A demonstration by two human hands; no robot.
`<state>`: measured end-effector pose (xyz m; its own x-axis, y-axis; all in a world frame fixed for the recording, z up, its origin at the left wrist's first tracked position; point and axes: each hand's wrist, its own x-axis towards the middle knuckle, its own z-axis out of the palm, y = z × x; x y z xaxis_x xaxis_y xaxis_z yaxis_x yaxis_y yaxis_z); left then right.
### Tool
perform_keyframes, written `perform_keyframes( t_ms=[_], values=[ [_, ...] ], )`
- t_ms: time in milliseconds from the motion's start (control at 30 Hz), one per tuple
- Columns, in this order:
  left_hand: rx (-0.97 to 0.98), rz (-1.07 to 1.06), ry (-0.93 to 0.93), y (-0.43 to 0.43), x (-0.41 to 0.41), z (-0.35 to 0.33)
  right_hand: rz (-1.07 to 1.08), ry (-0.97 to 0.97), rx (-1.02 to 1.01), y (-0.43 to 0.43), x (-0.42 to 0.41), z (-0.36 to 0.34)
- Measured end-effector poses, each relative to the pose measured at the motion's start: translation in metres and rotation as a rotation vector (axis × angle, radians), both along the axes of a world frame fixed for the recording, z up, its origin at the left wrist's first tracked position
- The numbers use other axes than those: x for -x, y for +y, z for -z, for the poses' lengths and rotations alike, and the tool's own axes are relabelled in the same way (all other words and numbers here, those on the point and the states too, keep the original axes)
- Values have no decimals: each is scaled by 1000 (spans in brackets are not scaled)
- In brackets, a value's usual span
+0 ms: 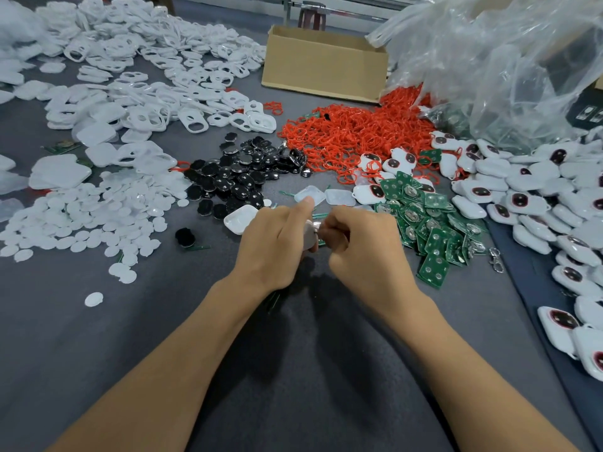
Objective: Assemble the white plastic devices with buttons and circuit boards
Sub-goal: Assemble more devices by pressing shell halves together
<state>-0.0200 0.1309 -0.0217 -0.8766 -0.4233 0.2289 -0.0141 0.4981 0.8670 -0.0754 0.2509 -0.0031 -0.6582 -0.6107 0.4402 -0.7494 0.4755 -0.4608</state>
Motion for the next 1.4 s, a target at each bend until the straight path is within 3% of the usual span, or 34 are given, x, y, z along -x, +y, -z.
perform_keyframes(
  t_ms=[267, 500, 600, 767, 933, 1033, 1167, 1400],
  values=[
    [419, -93, 24, 8, -3, 1, 85, -176, -2, 0, 3, -3],
    [603, -96, 71, 10, -5, 4, 81, -439, 23, -1, 12, 0],
    [587, -118, 85, 11, -5, 3, 75, -476, 54, 0, 12, 1],
    [486, -183, 32, 9, -6, 4, 31, -151, 38, -5, -2, 1],
    [403, -162, 26, 4, -8, 0, -72, 33, 31, -4, -4, 4],
    [345, -118, 11, 3, -9, -3, -115, 51, 60, -3, -5, 7],
    [8, -11, 106, 3, -5, -8, 17, -81, 261, -6, -3, 8],
    [163, 60, 31, -5, 0, 1, 51, -168, 191, 2, 15, 8]
  ],
)
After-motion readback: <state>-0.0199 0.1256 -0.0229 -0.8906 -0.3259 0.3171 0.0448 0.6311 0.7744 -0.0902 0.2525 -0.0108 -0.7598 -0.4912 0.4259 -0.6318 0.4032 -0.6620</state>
